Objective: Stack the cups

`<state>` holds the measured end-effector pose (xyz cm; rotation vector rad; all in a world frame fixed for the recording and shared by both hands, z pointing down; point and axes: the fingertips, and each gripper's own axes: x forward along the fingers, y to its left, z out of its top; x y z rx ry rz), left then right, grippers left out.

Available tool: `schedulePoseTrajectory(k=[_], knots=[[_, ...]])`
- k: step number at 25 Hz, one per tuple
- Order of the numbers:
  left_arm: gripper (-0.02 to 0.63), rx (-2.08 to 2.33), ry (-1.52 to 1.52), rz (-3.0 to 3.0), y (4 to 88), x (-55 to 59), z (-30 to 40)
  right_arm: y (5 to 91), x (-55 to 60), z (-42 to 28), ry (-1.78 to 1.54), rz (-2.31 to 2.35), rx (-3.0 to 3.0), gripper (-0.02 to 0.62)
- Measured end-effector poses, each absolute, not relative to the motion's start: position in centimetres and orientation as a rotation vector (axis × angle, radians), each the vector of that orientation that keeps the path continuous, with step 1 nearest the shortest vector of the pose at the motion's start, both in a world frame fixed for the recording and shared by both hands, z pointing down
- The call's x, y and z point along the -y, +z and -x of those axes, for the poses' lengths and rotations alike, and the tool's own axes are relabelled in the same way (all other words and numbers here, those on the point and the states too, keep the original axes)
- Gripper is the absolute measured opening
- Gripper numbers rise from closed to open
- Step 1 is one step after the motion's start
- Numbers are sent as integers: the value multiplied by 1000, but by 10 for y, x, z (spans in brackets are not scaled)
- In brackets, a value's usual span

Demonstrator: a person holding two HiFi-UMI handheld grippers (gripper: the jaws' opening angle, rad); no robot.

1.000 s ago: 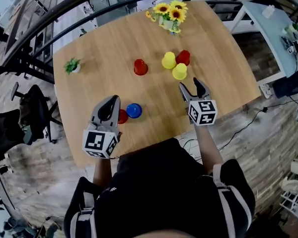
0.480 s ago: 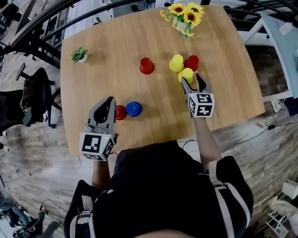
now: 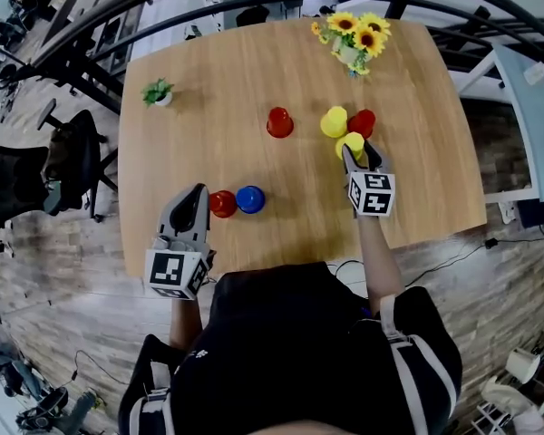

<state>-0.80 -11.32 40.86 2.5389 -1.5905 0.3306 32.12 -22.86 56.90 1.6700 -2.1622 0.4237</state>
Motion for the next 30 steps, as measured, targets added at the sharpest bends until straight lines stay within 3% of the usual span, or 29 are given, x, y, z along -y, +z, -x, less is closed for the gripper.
schedulePoseTrajectory(k=[9,30], knots=[[14,1465,283,-2621,406,120,5,552,196,-309,424,-1712,2157,216],[14,1294,232,-2687,406,124,25,546,129,-207,477,-1585,2222,216]])
